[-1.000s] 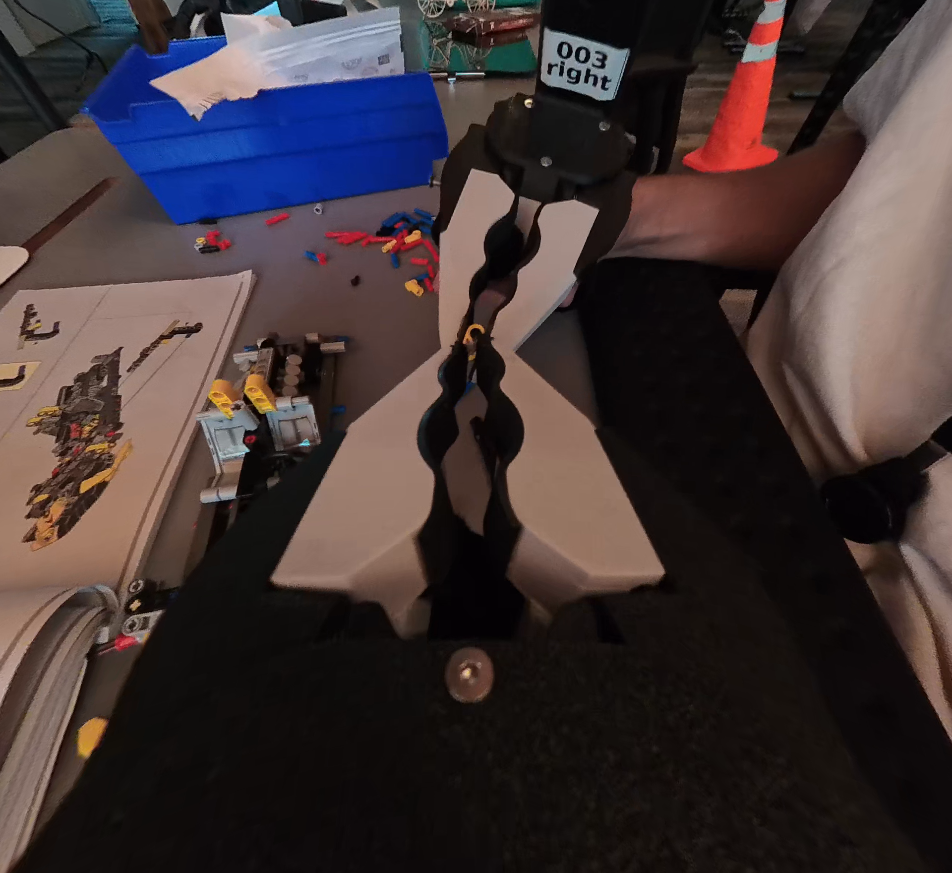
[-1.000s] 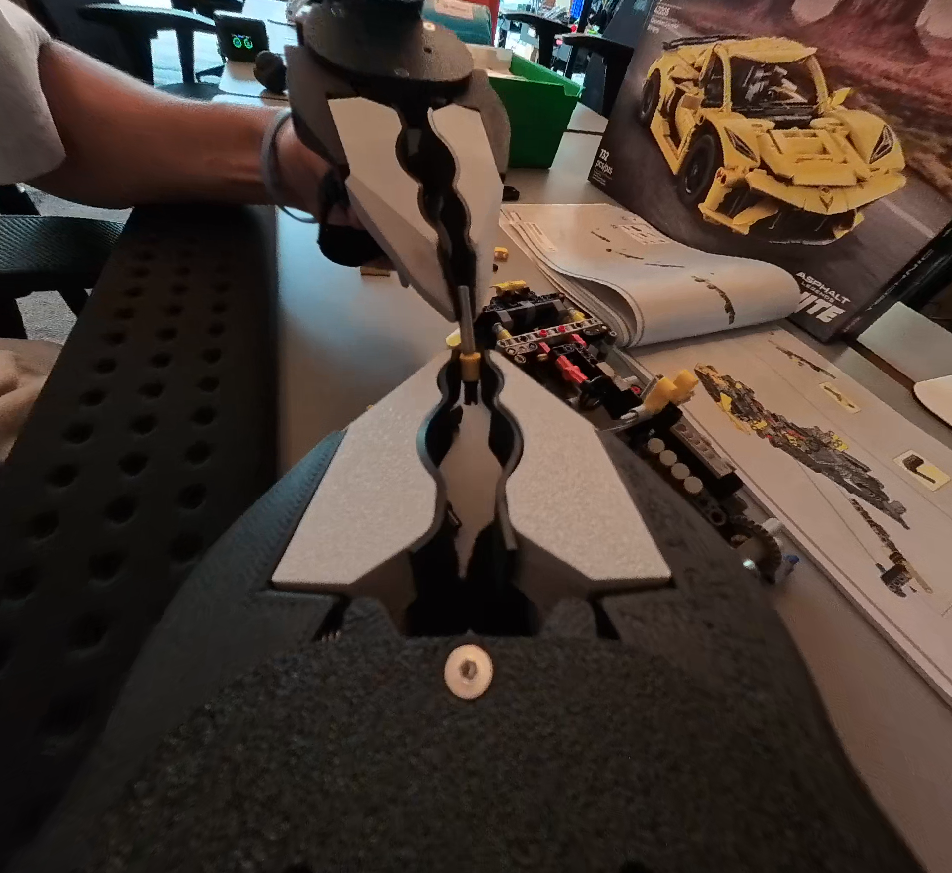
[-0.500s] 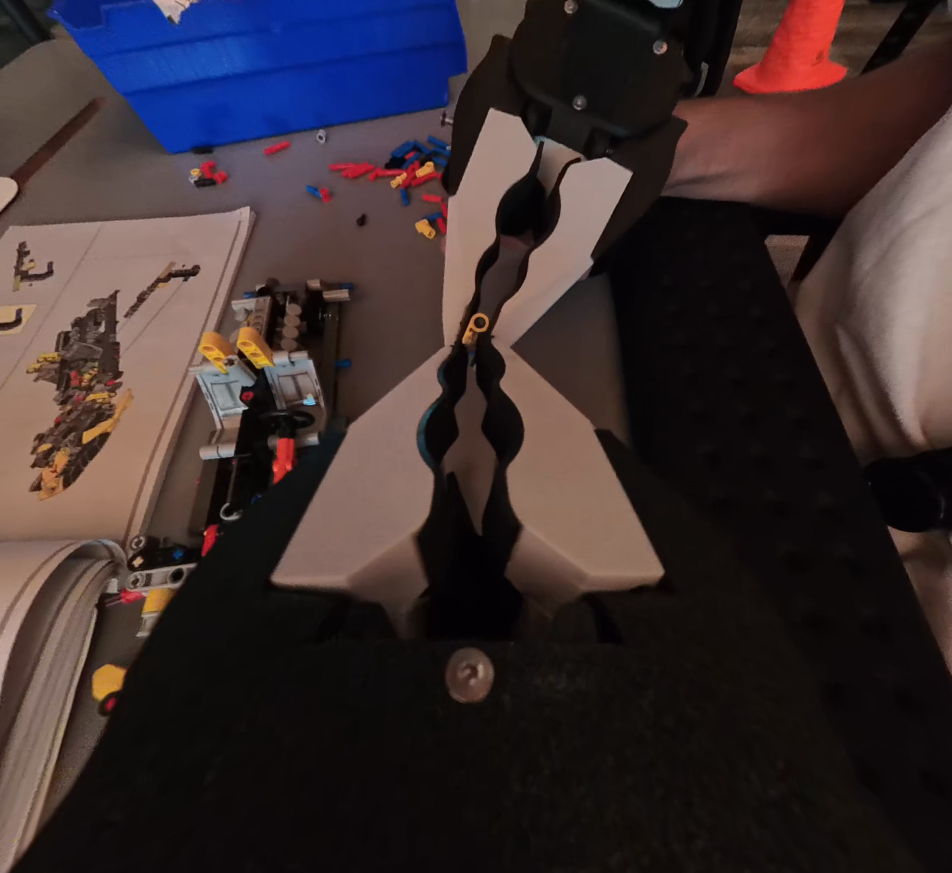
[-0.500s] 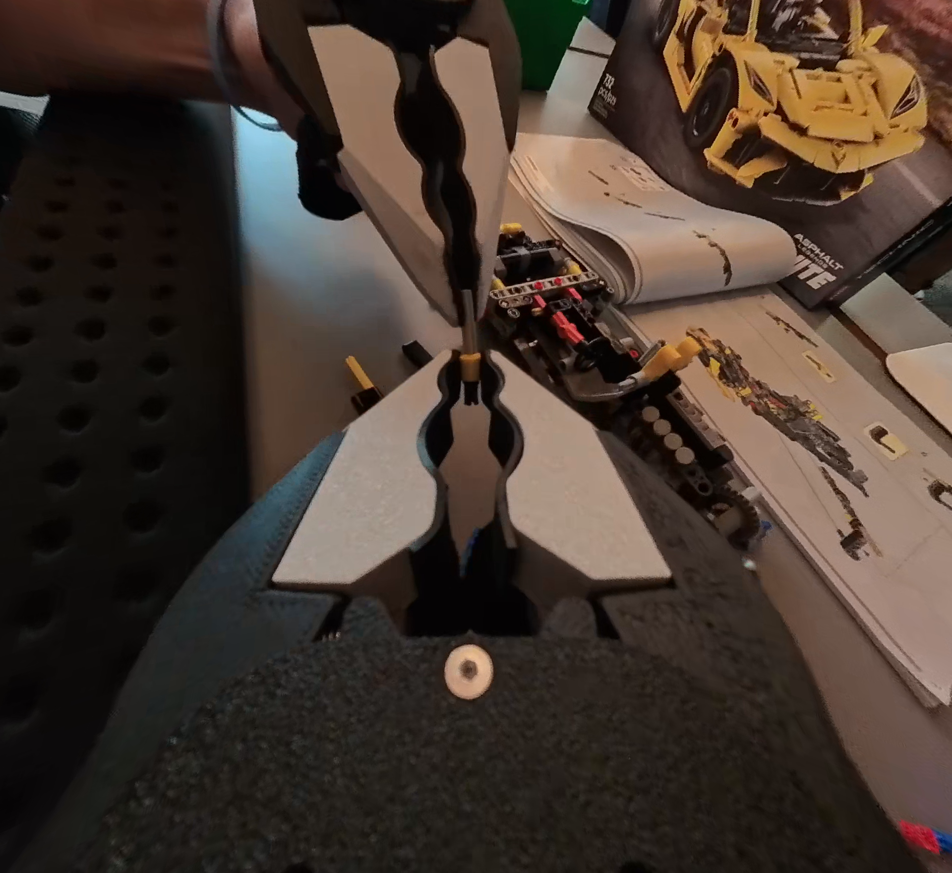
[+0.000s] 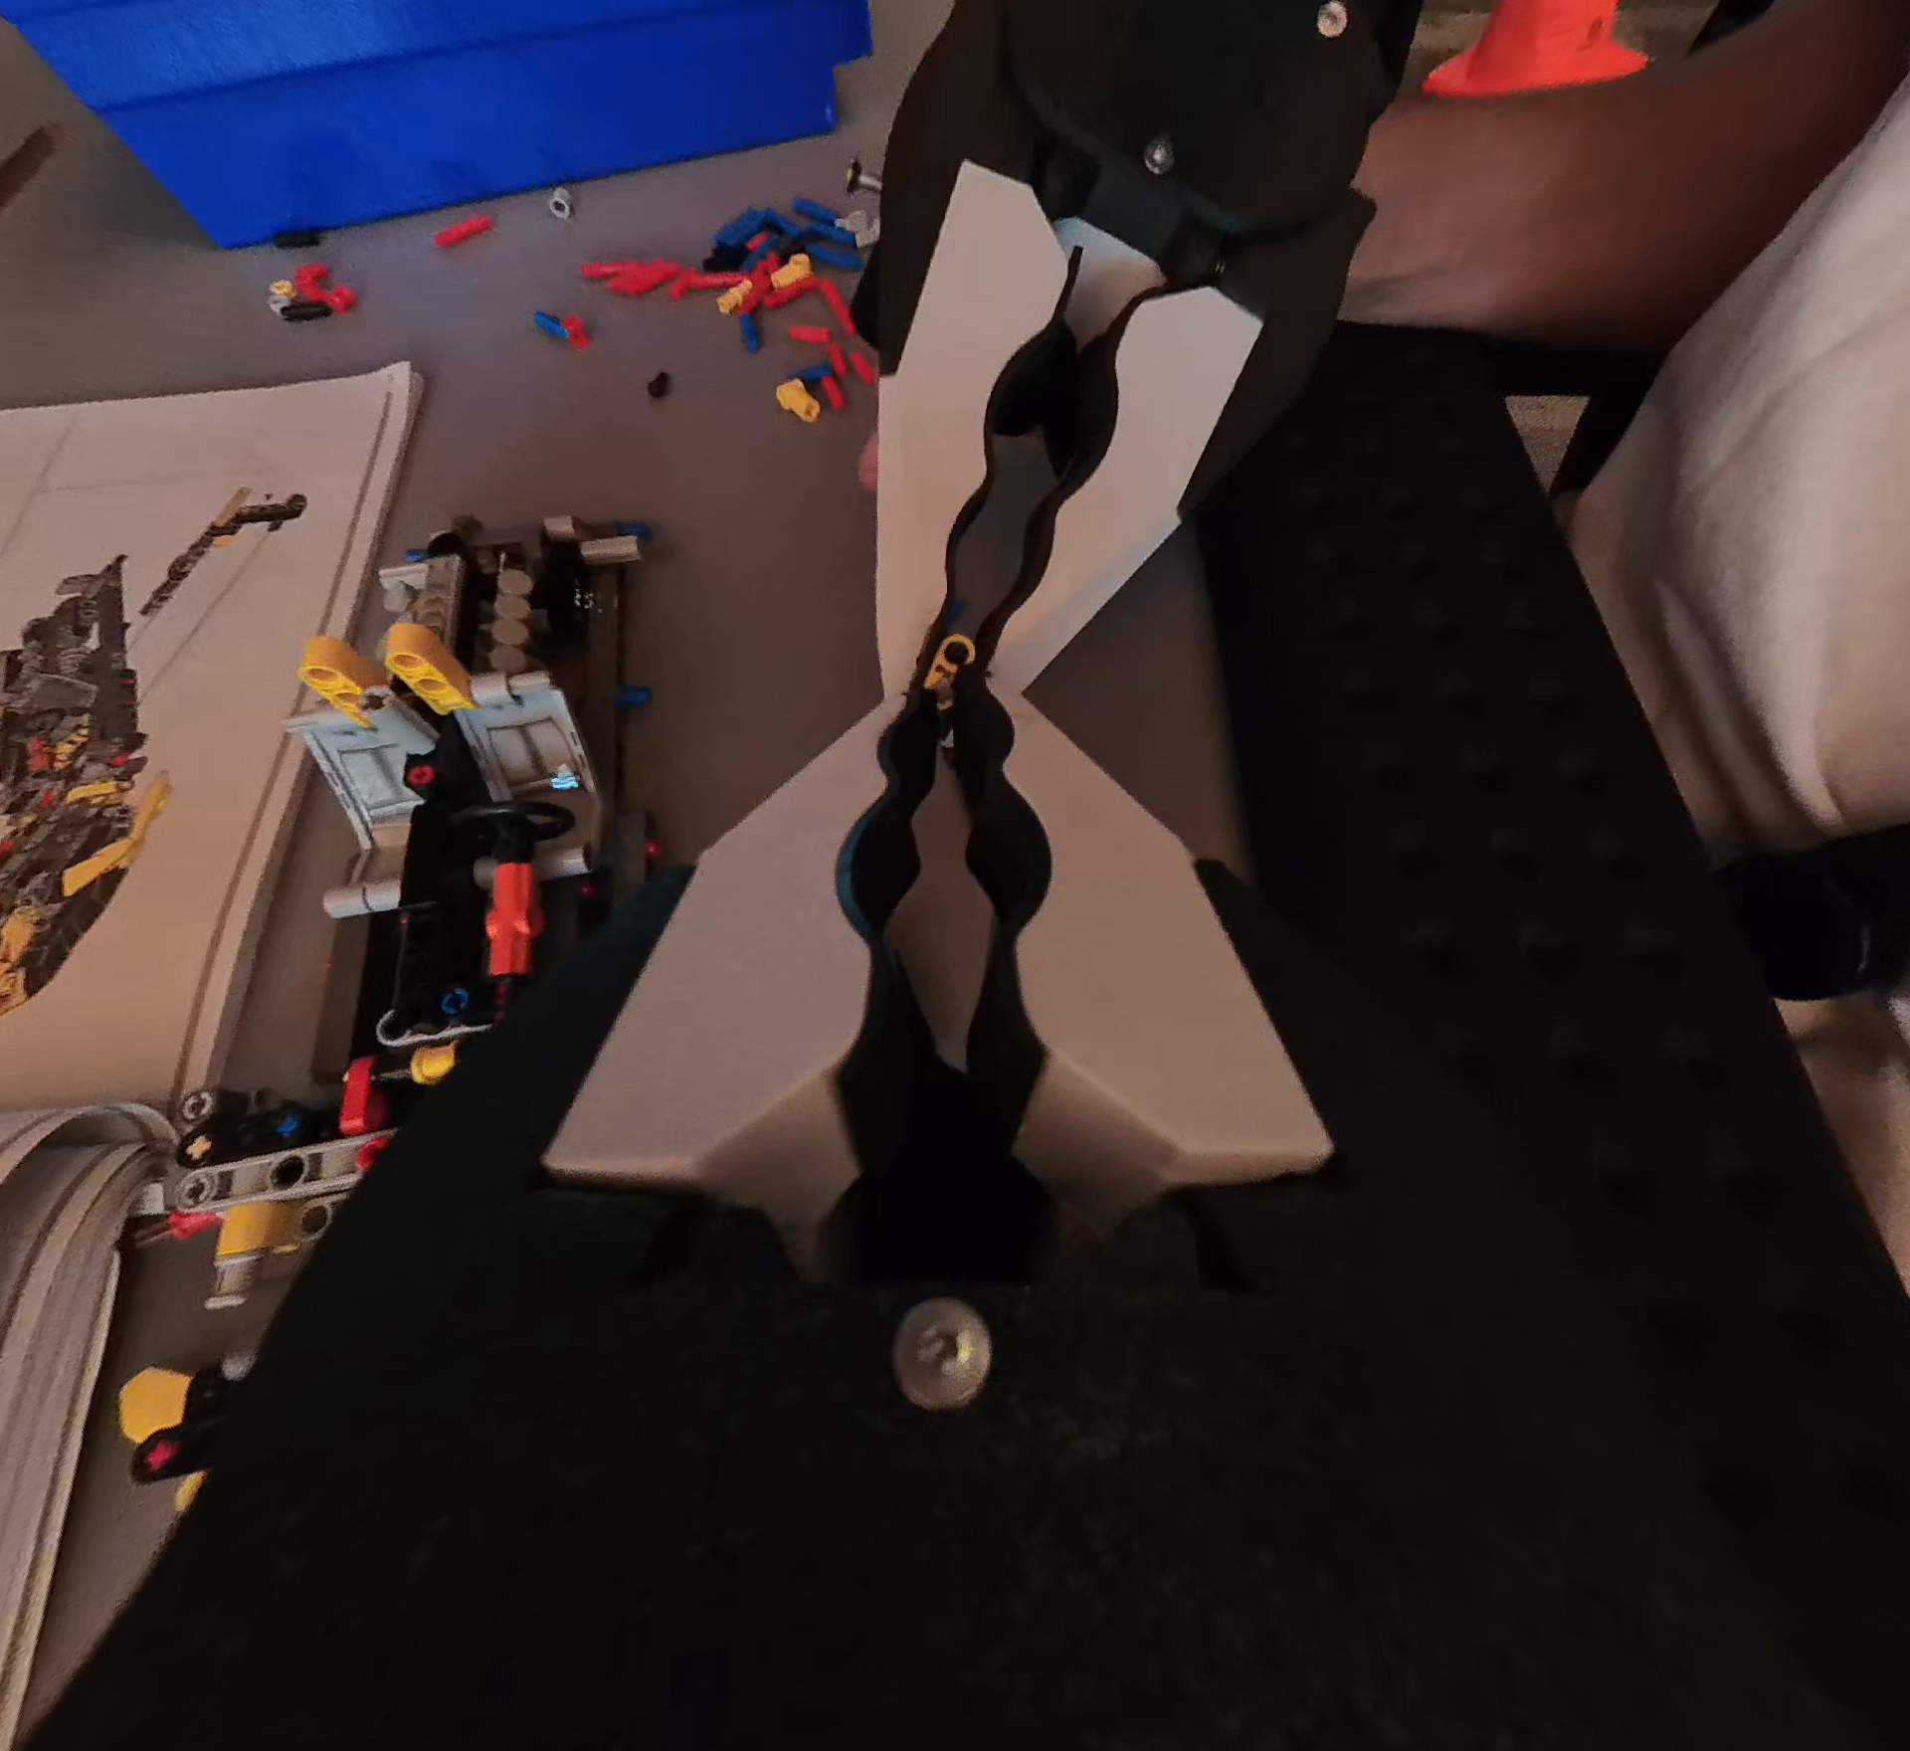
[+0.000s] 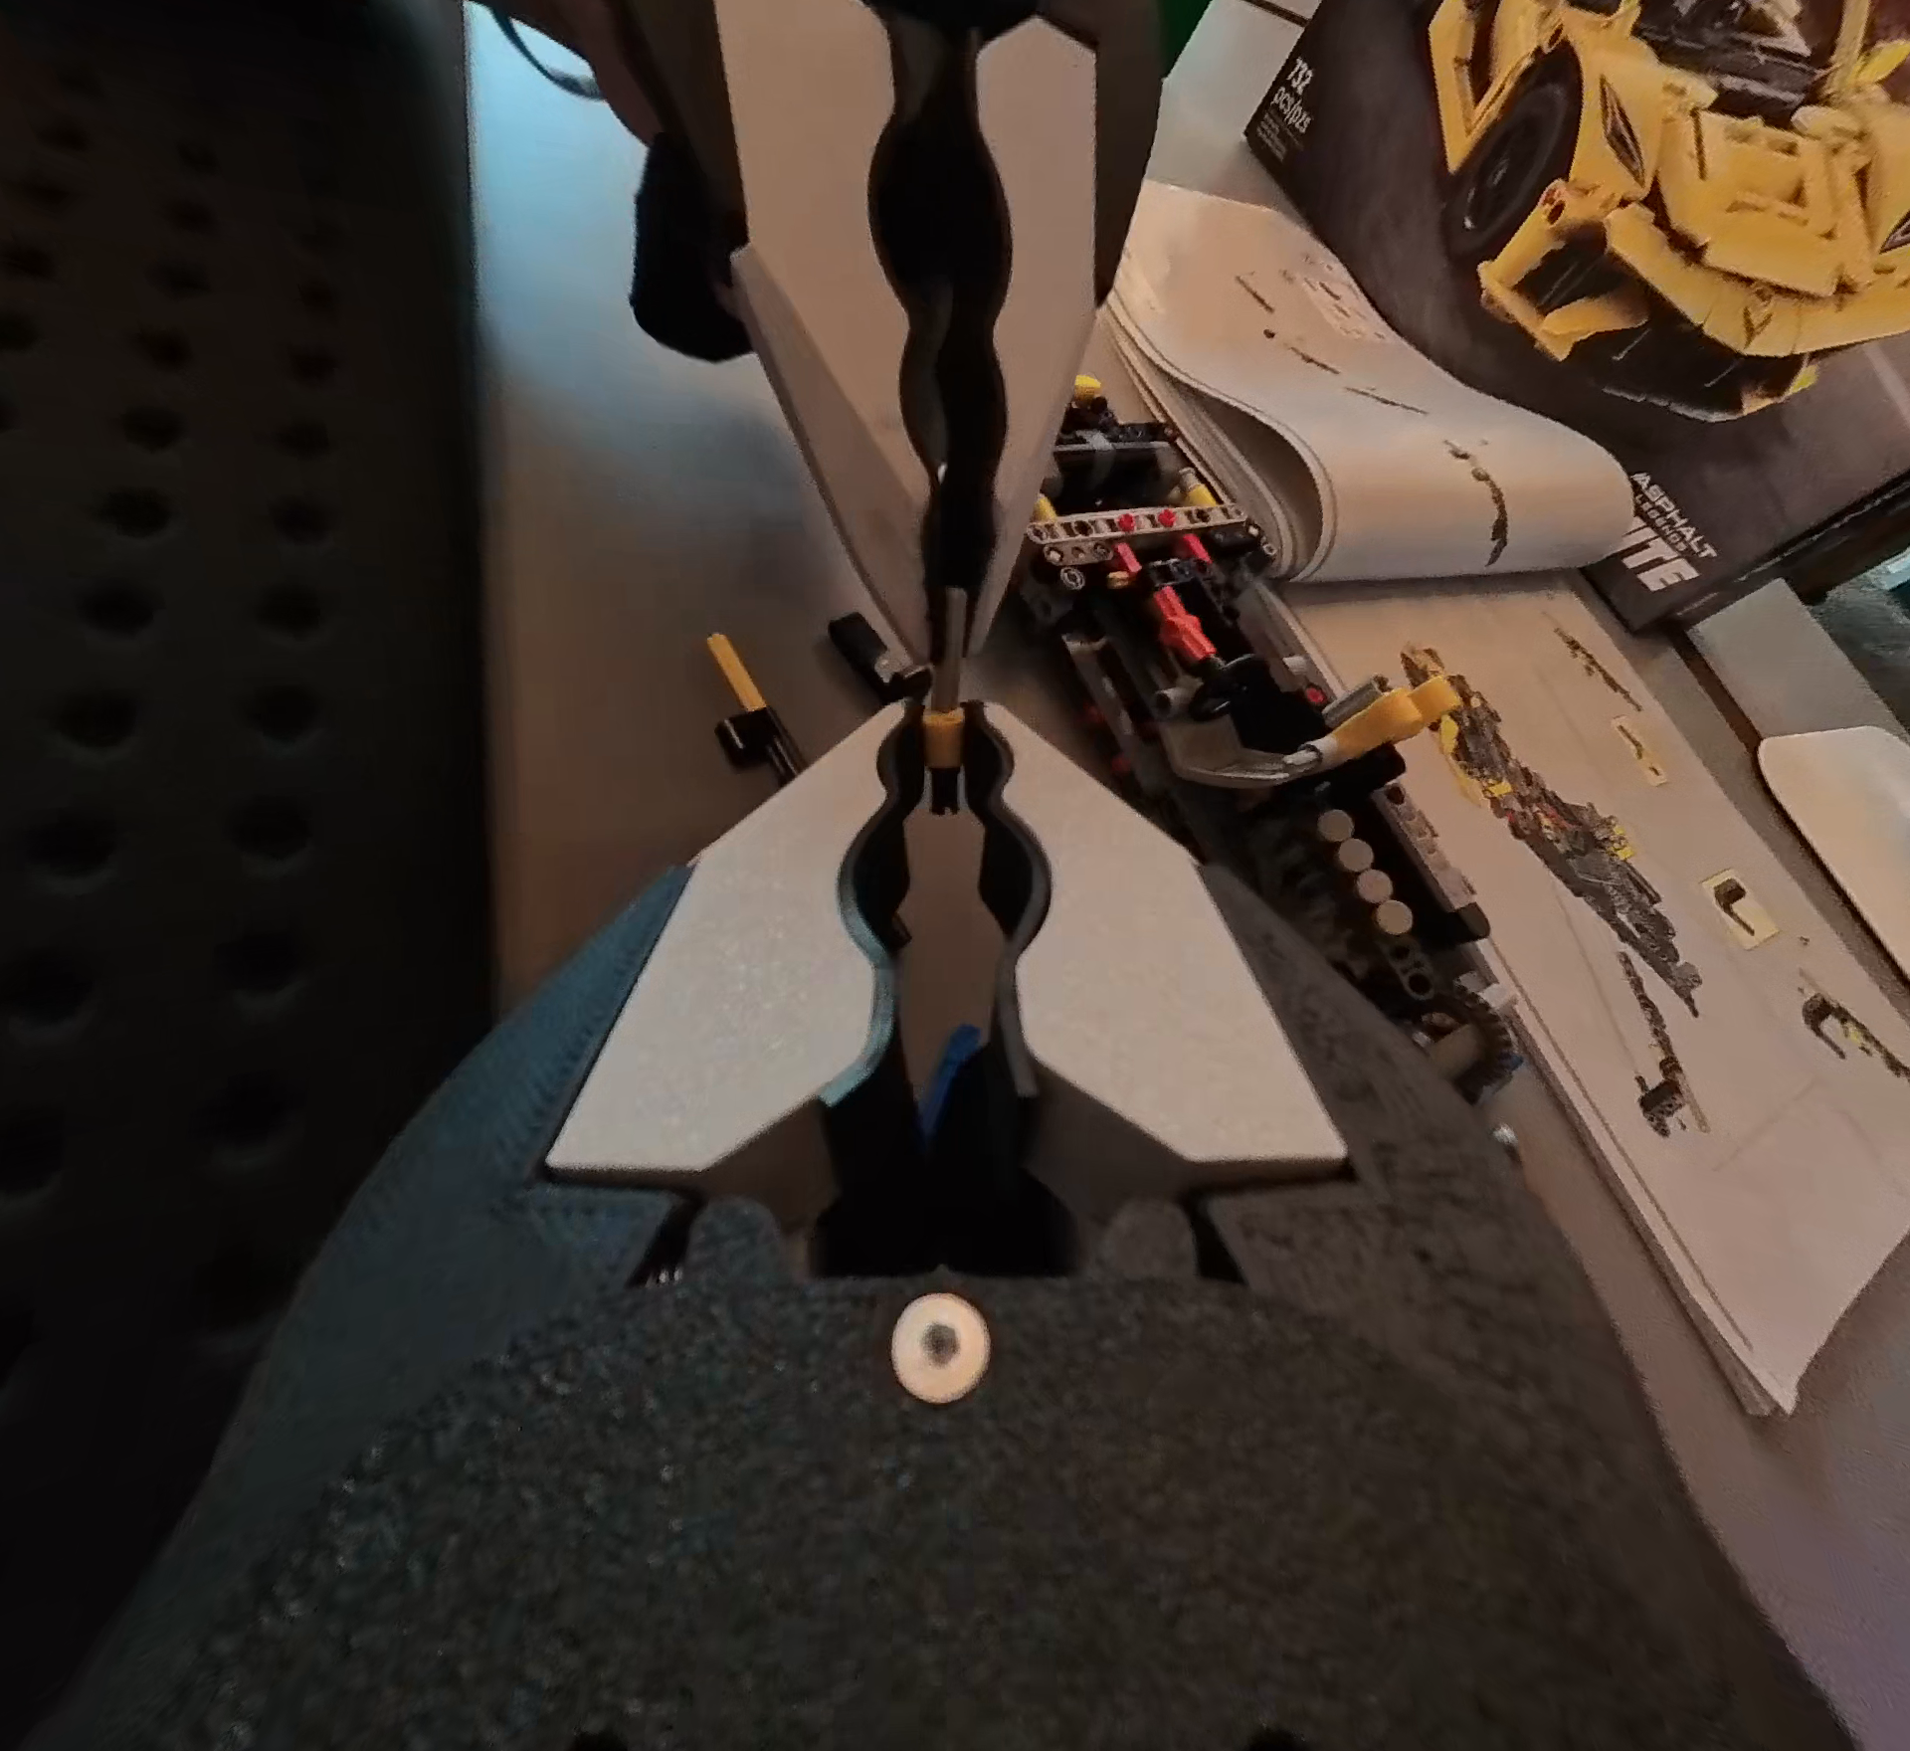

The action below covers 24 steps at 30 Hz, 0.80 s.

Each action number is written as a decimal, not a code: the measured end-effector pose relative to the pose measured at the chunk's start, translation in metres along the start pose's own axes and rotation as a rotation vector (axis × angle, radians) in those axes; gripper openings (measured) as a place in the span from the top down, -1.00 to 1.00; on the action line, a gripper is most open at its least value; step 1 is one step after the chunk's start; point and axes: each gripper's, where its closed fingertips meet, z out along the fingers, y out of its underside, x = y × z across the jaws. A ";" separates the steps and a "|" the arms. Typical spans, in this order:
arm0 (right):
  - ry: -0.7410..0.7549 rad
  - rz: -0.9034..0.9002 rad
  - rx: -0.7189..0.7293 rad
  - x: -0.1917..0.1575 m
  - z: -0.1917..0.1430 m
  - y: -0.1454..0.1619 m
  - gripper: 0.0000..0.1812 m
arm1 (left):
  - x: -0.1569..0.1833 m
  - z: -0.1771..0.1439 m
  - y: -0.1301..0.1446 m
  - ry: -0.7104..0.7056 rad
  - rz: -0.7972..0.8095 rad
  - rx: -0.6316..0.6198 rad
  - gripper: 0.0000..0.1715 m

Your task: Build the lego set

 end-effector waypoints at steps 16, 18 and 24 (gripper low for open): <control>0.181 -0.120 0.173 0.025 -0.015 -0.024 0.93 | -0.006 -0.014 -0.033 0.175 -0.365 0.237 0.60; 0.218 -0.180 0.233 0.026 -0.022 -0.035 0.93 | 0.000 -0.015 -0.038 0.313 -0.509 0.286 0.44; 0.192 -0.207 0.345 0.015 -0.030 -0.053 0.94 | 0.021 -0.013 -0.050 0.575 -0.675 0.361 0.63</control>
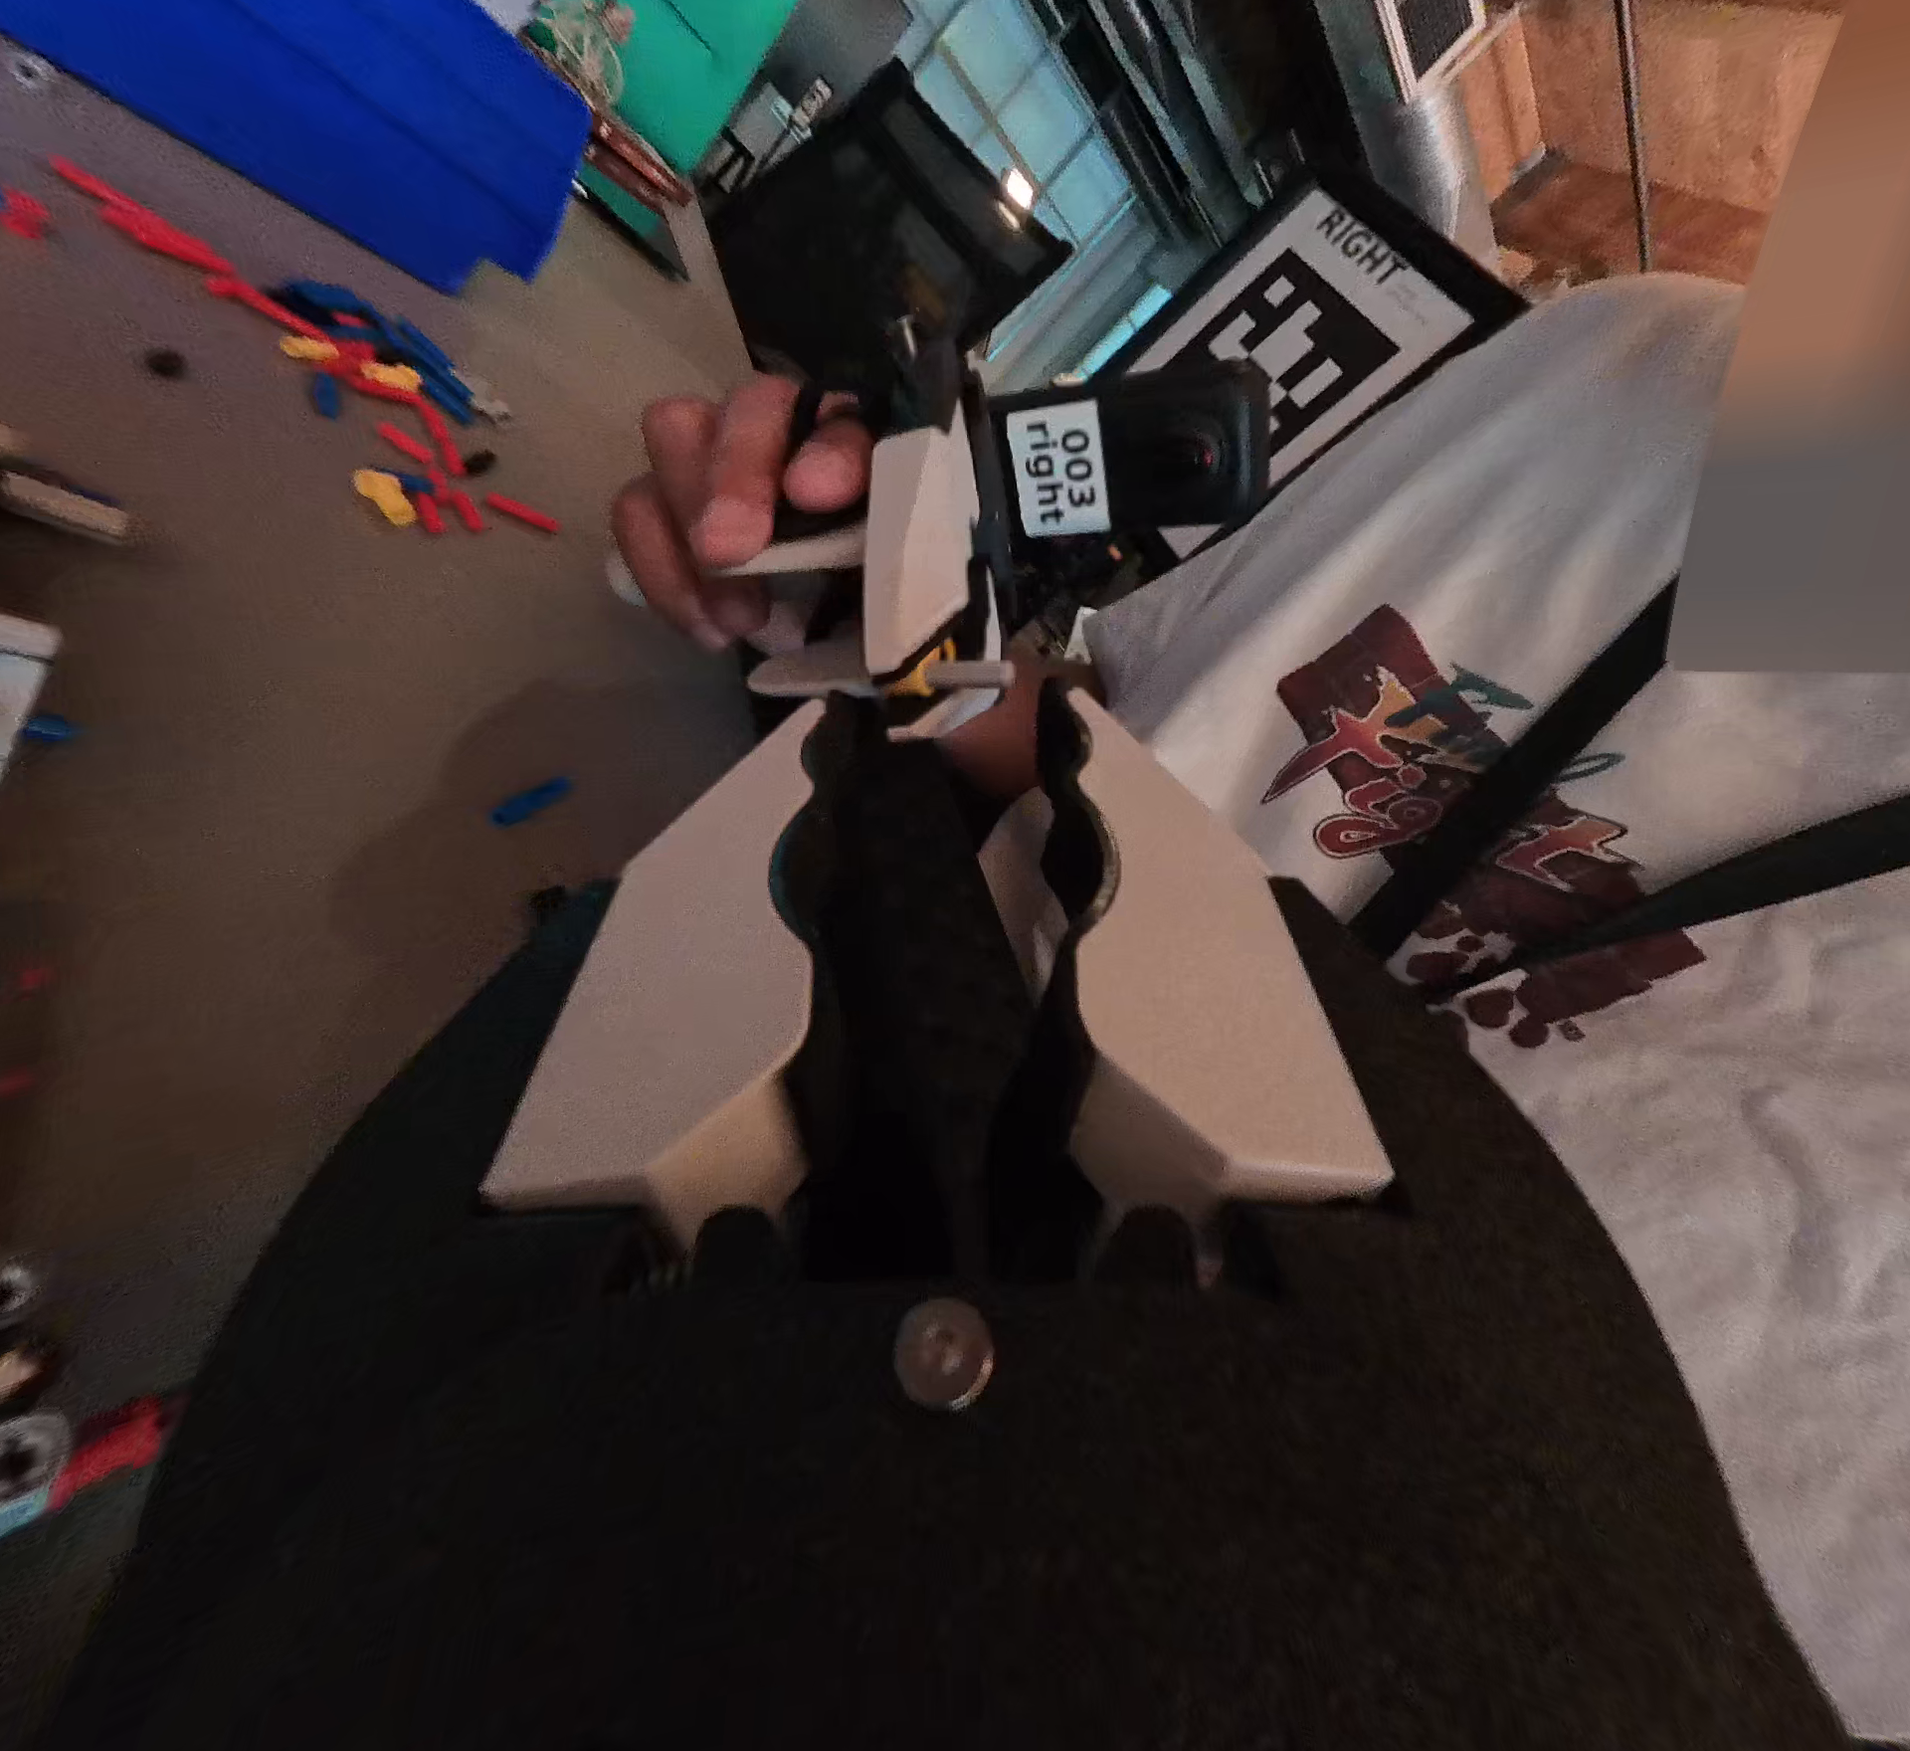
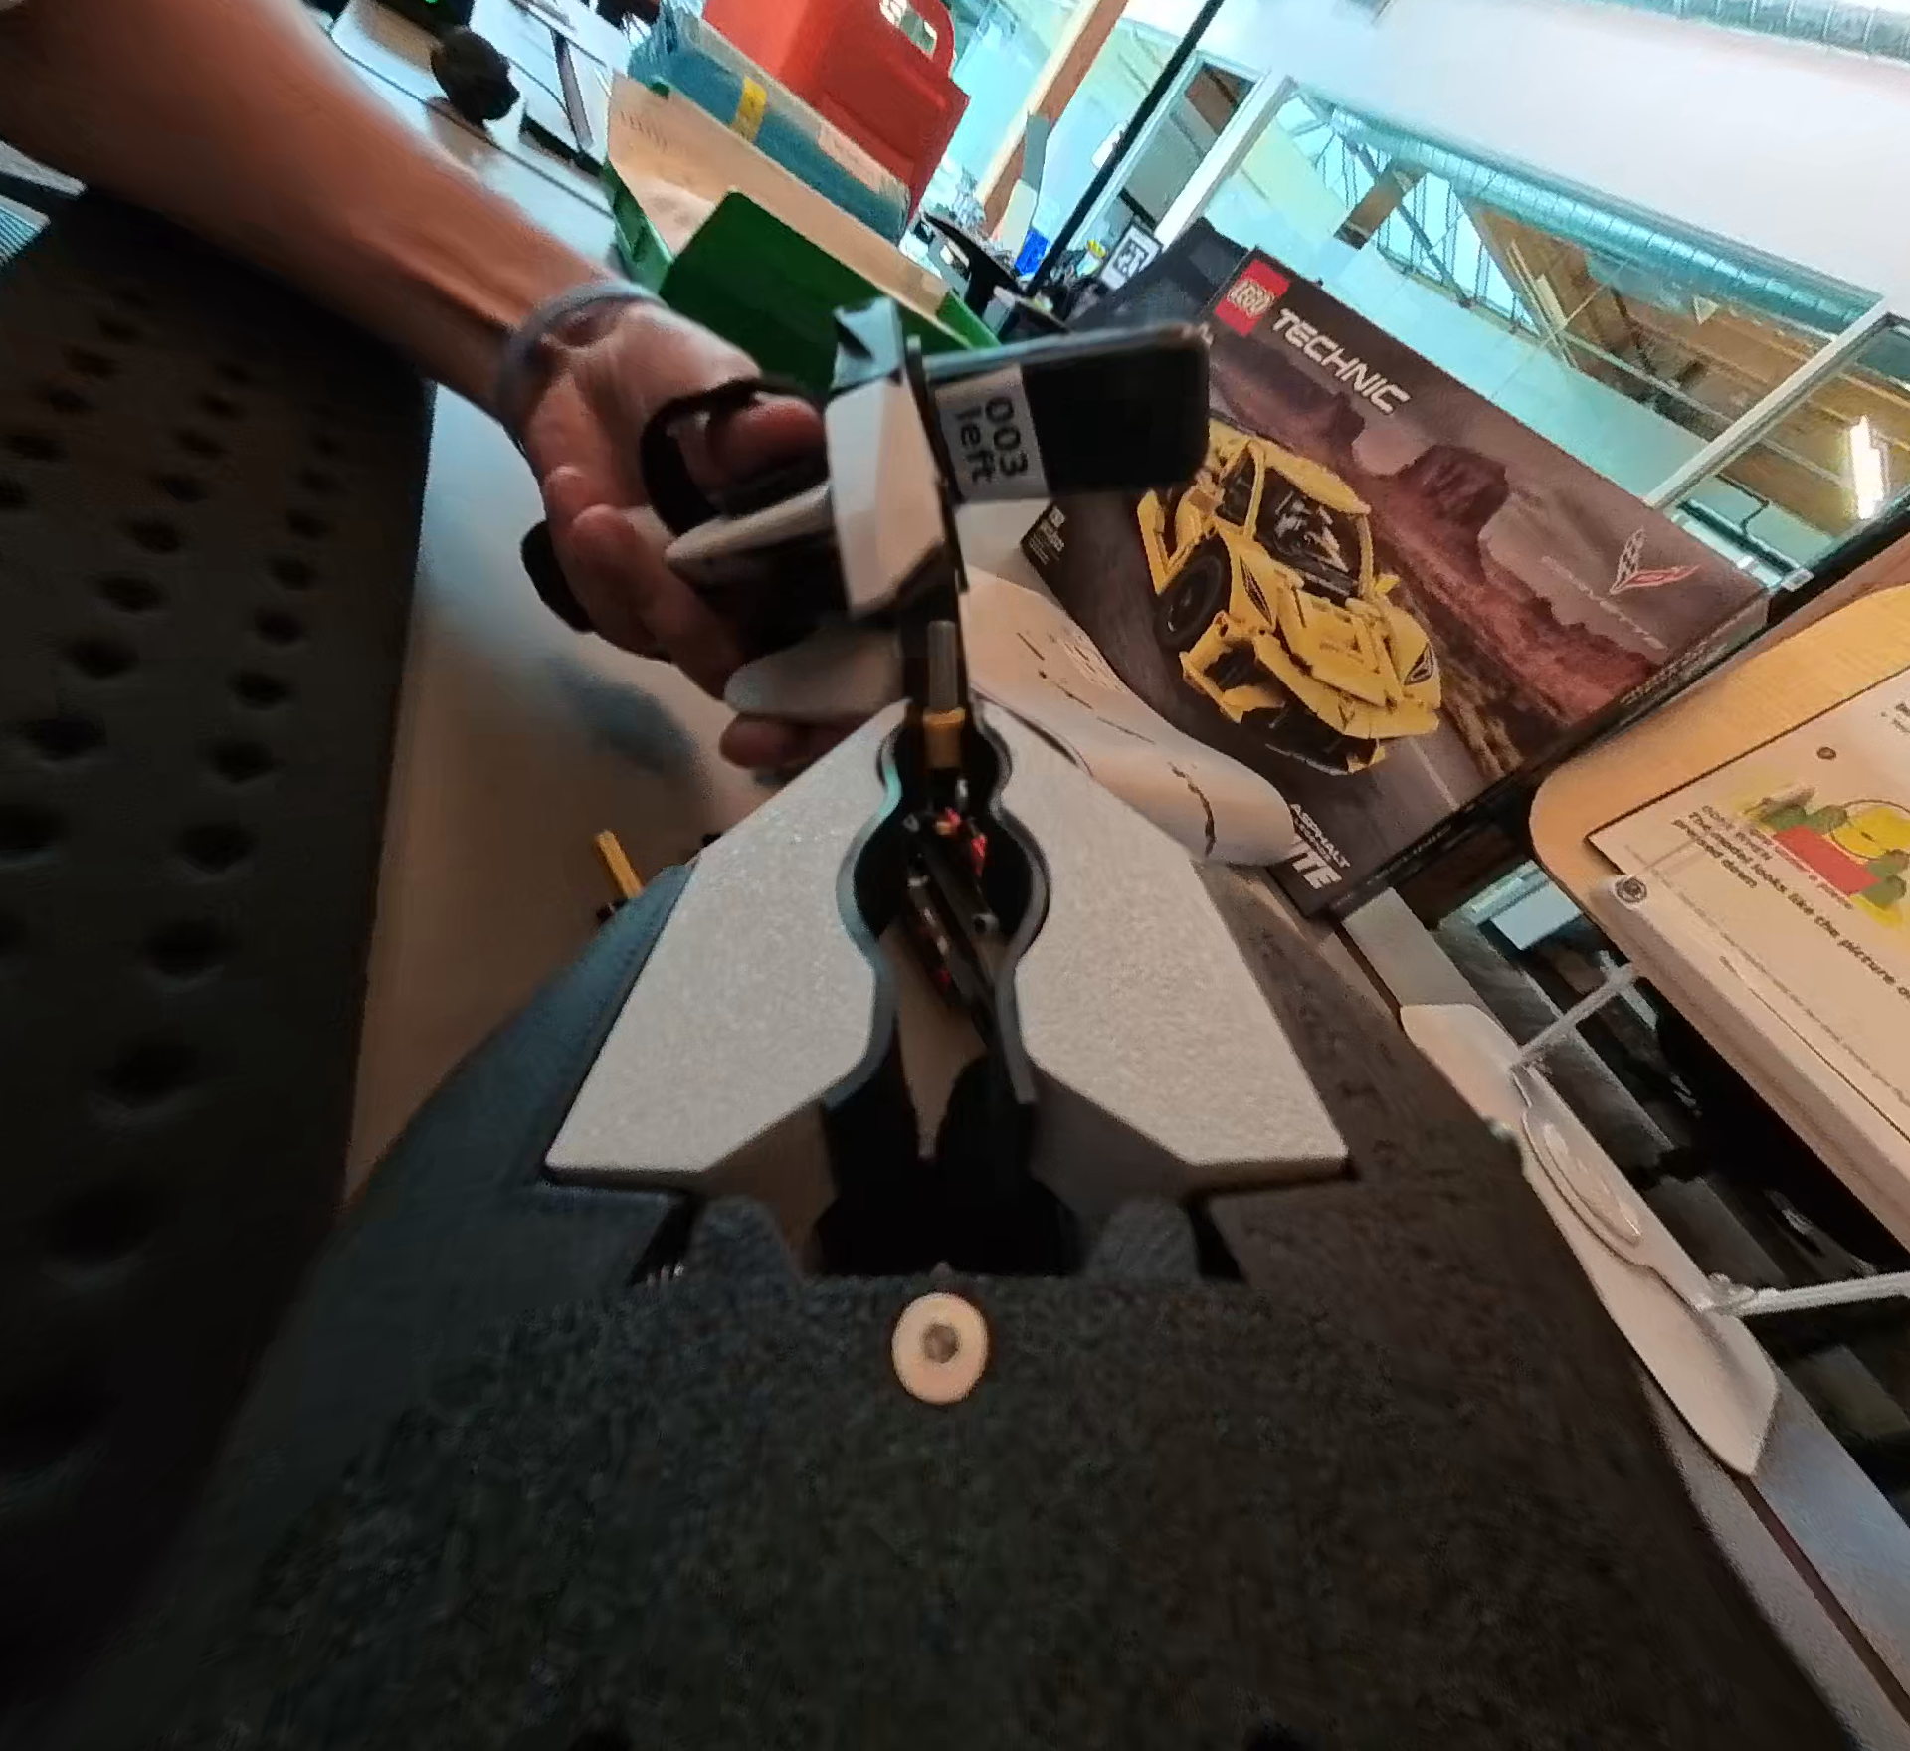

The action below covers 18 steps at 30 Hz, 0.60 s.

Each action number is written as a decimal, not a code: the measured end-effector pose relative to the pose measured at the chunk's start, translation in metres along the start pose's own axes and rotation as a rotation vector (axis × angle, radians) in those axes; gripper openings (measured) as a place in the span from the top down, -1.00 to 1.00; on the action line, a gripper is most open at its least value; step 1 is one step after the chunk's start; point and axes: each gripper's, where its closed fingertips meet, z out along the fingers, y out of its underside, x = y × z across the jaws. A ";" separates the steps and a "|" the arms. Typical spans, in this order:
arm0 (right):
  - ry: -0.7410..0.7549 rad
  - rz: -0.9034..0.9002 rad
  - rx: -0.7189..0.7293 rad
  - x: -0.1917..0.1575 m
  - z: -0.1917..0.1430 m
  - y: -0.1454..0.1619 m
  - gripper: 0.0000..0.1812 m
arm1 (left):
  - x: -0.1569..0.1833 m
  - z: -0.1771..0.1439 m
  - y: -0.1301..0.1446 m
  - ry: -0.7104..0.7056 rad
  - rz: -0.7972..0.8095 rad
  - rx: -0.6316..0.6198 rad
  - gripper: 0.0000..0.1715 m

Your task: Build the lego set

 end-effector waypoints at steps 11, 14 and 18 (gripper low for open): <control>-0.002 0.014 0.016 0.000 -0.001 -0.002 0.93 | -0.002 -0.002 -0.005 0.001 0.001 0.035 0.73; 0.006 0.023 -0.006 0.002 0.000 0.003 0.93 | -0.007 -0.005 -0.006 -0.036 0.026 0.034 0.79; -0.018 0.059 0.000 -0.002 0.001 0.004 0.93 | -0.007 -0.006 -0.003 -0.042 0.038 0.020 0.80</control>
